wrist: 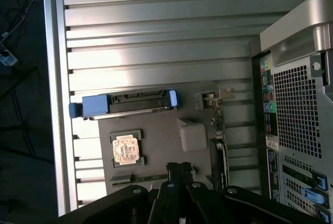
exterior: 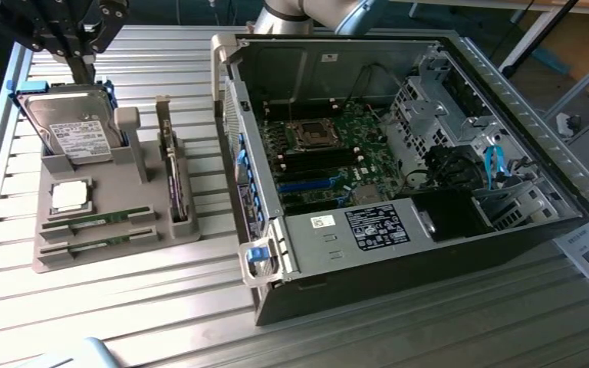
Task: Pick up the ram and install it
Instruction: 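Reach for the ram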
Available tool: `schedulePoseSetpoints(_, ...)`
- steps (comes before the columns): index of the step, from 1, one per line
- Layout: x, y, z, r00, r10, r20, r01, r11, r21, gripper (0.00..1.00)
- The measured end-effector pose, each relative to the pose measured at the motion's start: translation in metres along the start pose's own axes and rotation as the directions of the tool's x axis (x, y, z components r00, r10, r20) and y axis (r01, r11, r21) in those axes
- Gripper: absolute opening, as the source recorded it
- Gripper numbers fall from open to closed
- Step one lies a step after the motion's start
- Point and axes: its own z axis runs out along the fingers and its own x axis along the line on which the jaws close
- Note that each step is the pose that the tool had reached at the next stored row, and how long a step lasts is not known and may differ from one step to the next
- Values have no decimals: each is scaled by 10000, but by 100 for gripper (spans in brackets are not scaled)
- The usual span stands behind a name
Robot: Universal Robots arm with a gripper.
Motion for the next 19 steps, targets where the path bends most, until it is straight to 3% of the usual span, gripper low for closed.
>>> schedulePoseSetpoints(5, -3, -51, -2, 10000, 1, 0, -1, 10000, 0, 11)
schedulePoseSetpoints(13, -31, -399, -17, 10000, 0, 1, 0, 10000, -1, 11)
schedulePoseSetpoints(19, -38, -505, -22, 10000, 2, -2, -2, 10000, 1, 11)
